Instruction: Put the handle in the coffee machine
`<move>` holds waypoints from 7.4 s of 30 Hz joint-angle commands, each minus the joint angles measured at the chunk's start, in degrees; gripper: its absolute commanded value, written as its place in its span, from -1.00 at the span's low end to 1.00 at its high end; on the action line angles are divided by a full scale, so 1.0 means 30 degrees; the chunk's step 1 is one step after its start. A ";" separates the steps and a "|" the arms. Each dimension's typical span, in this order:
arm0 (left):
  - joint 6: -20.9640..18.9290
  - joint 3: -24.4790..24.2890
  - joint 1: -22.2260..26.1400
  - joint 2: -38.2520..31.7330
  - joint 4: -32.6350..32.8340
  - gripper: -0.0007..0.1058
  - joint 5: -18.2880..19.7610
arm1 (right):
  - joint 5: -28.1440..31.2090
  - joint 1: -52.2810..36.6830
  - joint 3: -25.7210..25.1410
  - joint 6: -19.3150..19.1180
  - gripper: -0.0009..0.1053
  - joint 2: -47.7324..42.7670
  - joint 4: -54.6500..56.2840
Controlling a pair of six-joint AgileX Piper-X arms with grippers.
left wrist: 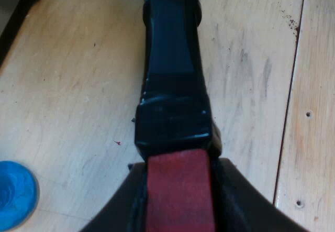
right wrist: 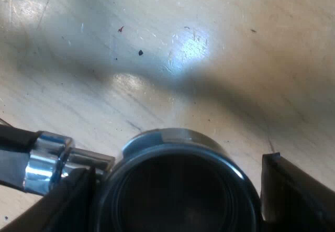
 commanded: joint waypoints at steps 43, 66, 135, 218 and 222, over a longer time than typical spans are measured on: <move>-0.0345 -0.1858 0.1222 0.0016 0.1593 -0.98 -0.0027 | 0.8778 0.1679 0.0622 0.1148 0.77 -0.5741 -0.4578; 0.0148 -0.2069 1.0768 0.0016 0.1445 -0.98 0.2992 | 1.6396 0.8324 0.6200 0.1926 0.77 -0.6046 -1.5009; 0.4078 -0.2043 1.4788 0.5302 -0.5299 -0.98 0.4035 | 2.2468 0.8425 0.7715 -0.5064 0.77 0.4202 -3.6832; 0.3445 -0.2043 1.5097 0.5302 -0.6435 -0.98 0.4155 | 2.2468 0.8425 0.7715 -0.5064 0.77 0.4202 -3.6832; 0.3443 -0.2043 1.5097 0.5302 -0.6435 -0.98 0.4155 | 2.2468 0.8425 0.7715 -0.5064 0.77 0.4202 -3.6832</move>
